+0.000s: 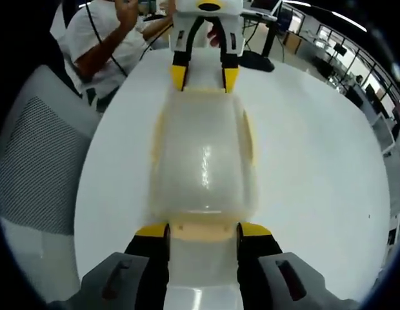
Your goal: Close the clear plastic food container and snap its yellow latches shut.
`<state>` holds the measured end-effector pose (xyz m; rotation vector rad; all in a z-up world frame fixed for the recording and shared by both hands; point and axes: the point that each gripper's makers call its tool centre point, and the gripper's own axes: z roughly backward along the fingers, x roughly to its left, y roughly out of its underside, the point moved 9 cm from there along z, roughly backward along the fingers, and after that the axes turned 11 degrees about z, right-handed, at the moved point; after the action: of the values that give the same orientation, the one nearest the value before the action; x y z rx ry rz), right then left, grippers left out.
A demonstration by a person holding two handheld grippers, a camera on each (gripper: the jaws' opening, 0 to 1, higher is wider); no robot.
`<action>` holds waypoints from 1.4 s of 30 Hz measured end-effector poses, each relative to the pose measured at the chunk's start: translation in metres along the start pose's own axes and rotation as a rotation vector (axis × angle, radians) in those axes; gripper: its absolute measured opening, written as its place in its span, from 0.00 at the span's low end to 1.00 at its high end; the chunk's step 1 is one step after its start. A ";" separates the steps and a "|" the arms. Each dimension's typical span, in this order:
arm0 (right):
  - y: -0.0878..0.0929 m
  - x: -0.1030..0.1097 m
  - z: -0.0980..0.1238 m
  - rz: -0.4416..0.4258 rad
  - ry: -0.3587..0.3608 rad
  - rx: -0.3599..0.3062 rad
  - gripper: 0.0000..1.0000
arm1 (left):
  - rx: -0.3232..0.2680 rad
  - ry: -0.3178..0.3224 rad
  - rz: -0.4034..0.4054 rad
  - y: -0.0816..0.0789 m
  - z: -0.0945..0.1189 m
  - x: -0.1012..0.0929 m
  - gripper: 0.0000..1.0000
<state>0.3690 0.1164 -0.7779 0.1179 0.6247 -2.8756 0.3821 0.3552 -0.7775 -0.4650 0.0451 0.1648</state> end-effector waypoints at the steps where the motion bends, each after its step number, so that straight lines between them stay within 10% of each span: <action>1: 0.000 -0.001 0.000 -0.007 -0.005 0.001 0.40 | 0.003 0.001 0.000 0.000 0.000 0.000 0.39; 42: 0.000 -0.005 -0.003 -0.022 -0.038 0.009 0.37 | 0.005 -0.007 0.010 0.000 0.000 -0.002 0.37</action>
<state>0.3742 0.1188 -0.7796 0.0579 0.6106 -2.8949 0.3806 0.3546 -0.7774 -0.4589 0.0411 0.1763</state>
